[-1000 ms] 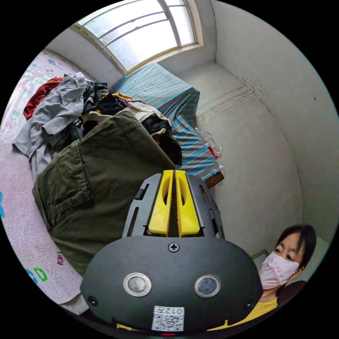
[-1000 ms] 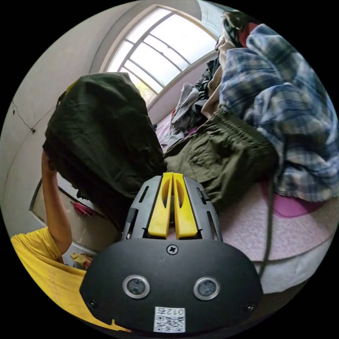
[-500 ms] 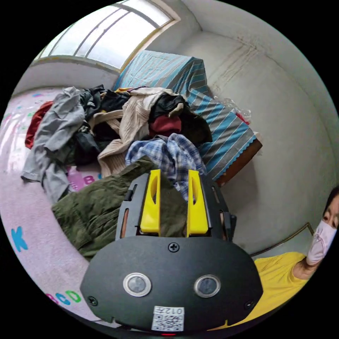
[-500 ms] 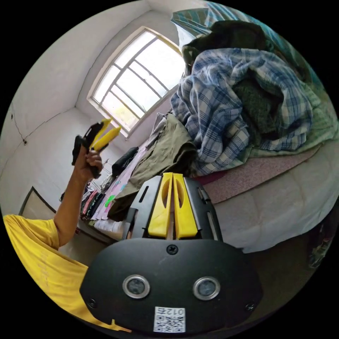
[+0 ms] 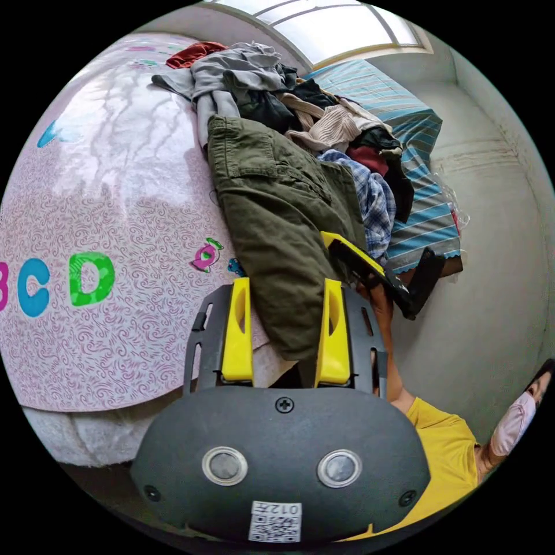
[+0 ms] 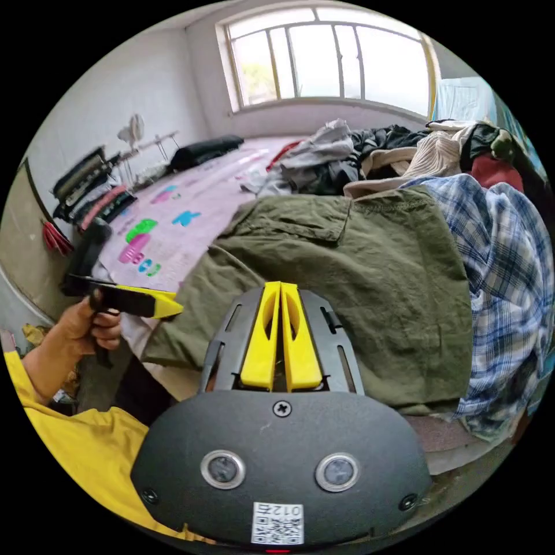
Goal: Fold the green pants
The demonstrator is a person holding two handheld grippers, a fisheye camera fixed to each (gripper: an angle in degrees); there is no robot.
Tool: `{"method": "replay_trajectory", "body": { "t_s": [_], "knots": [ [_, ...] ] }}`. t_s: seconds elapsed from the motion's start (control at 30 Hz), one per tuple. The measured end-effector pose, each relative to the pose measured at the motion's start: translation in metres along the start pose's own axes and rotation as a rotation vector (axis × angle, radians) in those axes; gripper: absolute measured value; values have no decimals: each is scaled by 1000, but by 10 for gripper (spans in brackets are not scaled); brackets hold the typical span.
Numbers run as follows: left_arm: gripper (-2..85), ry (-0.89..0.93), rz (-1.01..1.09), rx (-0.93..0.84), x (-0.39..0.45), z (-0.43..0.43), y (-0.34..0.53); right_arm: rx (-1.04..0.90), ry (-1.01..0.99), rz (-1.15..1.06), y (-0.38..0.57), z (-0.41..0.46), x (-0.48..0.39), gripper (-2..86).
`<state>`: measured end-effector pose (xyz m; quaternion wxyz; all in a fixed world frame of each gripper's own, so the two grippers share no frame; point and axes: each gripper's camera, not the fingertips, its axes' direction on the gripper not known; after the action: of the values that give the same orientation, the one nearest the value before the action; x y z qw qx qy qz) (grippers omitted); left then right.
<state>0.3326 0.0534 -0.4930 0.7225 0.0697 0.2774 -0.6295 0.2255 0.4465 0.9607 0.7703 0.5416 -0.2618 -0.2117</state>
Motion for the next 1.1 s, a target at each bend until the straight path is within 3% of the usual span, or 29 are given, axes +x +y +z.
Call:
{"method": "replay_trajectory", "body": {
  "t_s": [0.07, 0.13, 0.23, 0.37, 0.5, 0.63, 0.77, 1.1],
  "knots": [
    [126, -103, 92, -22, 14, 5, 4, -51, -3, 2, 4, 20, -6, 0],
    [114, -332, 284, -35, 42, 14, 14, -24, -46, 45, 11, 21, -8, 0],
    [108, -456, 382, -33, 60, 21, 19, -6, -73, 88, 22, 18, -18, 1],
    [110, -293, 278, 5, 43, -10, 2, 131, -51, 88, 55, -13, -54, 4],
    [126, -113, 26, 243, -21, -75, -44, 317, -145, -60, 99, -45, -103, 13],
    [155, 74, -112, 130, -76, -67, -118, 292, -166, -205, 120, -50, -166, 64],
    [157, 79, -138, 111, -89, -56, -155, 224, -104, -399, 141, -49, -223, 127],
    [137, 58, -170, 25, -119, -38, -194, 153, 115, -716, 176, -8, -328, 132]
  ]
}}
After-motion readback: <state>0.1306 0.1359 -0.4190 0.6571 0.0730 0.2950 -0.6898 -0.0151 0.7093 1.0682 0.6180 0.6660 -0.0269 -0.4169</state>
